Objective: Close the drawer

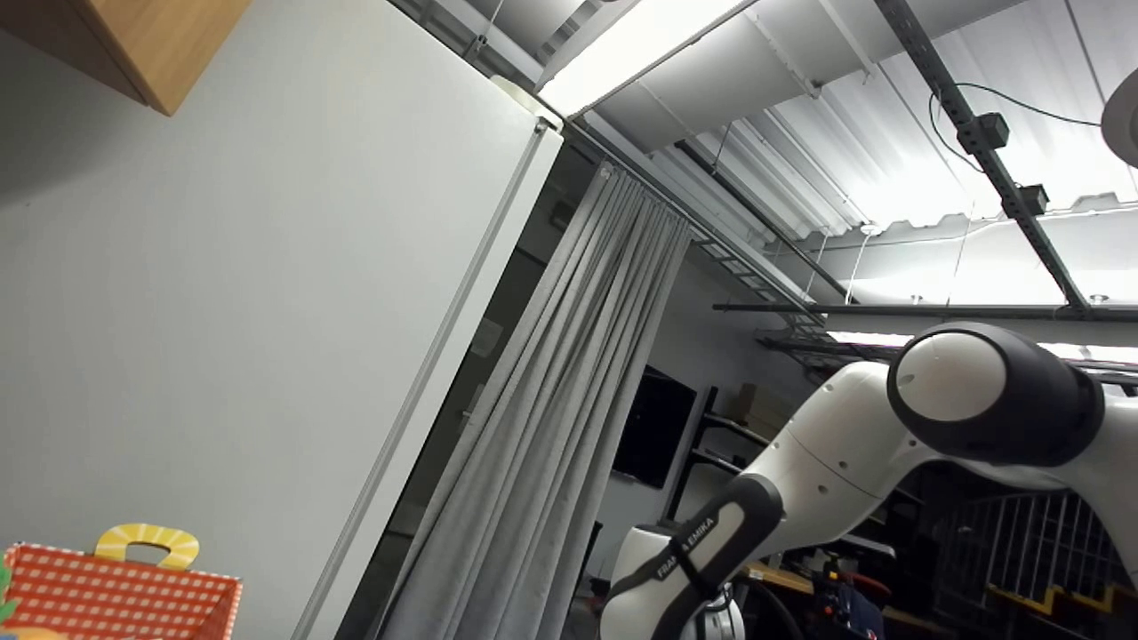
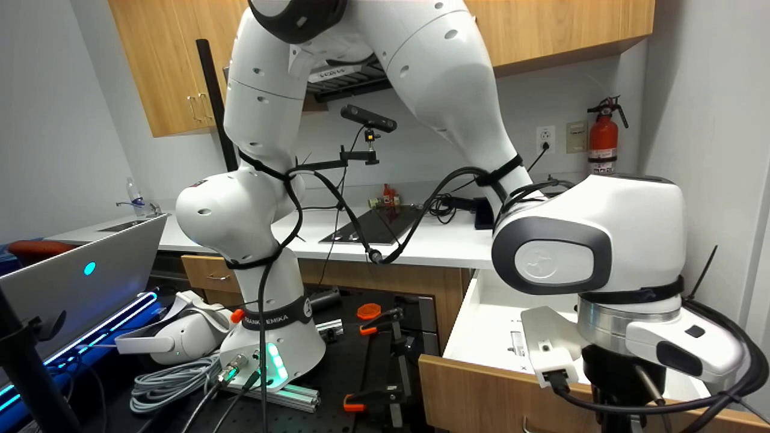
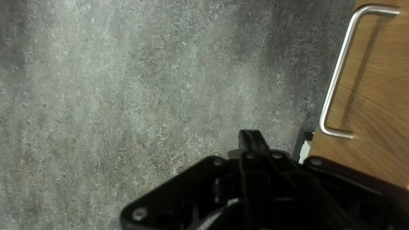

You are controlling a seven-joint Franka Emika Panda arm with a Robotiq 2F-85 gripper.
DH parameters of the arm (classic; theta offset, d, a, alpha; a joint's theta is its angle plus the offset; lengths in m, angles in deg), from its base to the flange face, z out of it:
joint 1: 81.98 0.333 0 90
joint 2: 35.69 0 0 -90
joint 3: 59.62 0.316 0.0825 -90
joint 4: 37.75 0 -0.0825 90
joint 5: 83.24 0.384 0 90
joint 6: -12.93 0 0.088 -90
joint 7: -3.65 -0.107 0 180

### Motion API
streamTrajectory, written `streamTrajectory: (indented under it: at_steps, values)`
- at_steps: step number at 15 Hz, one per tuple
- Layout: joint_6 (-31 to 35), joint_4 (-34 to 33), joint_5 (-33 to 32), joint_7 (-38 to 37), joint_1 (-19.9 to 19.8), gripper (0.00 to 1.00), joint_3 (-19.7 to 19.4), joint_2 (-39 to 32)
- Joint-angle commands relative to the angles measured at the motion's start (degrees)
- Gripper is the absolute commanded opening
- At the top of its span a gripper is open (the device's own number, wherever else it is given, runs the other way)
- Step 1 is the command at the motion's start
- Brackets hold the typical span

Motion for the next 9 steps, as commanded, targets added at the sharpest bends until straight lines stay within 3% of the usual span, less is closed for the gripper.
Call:
streamTrajectory:
  at_steps: [1,9]
  values:
    - [2.43,1.49,2.77,2.85,-0.78,0.0,2.9,-0.39]
    - [1.72,1.94,10.1,6.98,-2.34,0.0,8.77,-0.07]
